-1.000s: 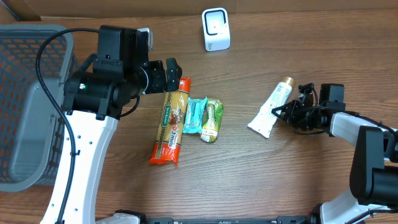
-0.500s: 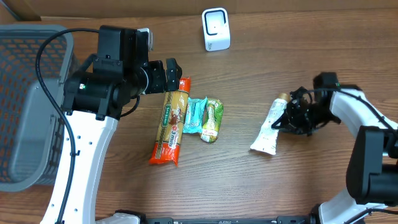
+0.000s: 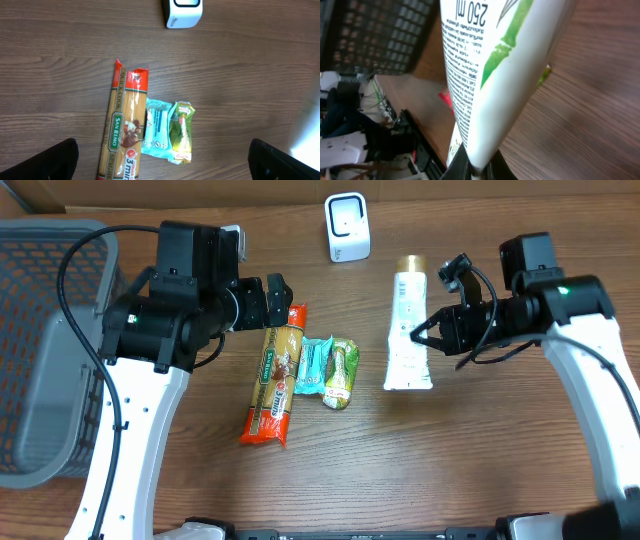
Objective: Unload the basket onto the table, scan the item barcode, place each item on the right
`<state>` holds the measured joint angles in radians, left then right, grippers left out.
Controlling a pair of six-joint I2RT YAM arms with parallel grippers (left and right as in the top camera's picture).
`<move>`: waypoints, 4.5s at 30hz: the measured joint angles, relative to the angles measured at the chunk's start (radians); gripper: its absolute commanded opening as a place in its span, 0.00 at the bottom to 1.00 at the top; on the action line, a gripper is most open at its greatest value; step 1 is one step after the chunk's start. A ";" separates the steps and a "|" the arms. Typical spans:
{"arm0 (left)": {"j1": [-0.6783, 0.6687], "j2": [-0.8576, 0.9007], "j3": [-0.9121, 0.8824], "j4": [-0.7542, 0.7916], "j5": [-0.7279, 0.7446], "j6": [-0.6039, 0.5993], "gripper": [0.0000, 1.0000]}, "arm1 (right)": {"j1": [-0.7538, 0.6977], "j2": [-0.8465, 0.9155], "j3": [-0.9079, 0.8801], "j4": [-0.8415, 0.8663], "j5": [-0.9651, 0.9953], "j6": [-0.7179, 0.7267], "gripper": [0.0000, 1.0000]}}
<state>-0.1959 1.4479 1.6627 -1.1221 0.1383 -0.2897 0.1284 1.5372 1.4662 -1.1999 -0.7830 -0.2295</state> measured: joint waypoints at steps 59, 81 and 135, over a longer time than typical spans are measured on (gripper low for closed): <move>0.000 0.000 0.000 0.000 0.000 0.000 1.00 | 0.398 0.864 0.341 1.268 1.566 -0.788 0.04; 0.000 0.000 0.000 0.000 0.000 0.000 1.00 | 0.422 0.871 0.341 1.290 1.691 -0.783 0.04; 0.000 0.000 0.000 0.000 0.000 0.000 1.00 | -0.212 0.183 -0.374 0.595 0.546 1.027 1.00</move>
<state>-0.1959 1.4479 1.6623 -1.1221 0.1383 -0.2897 -0.0834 1.7199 1.0920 -0.6044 -0.2367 0.7971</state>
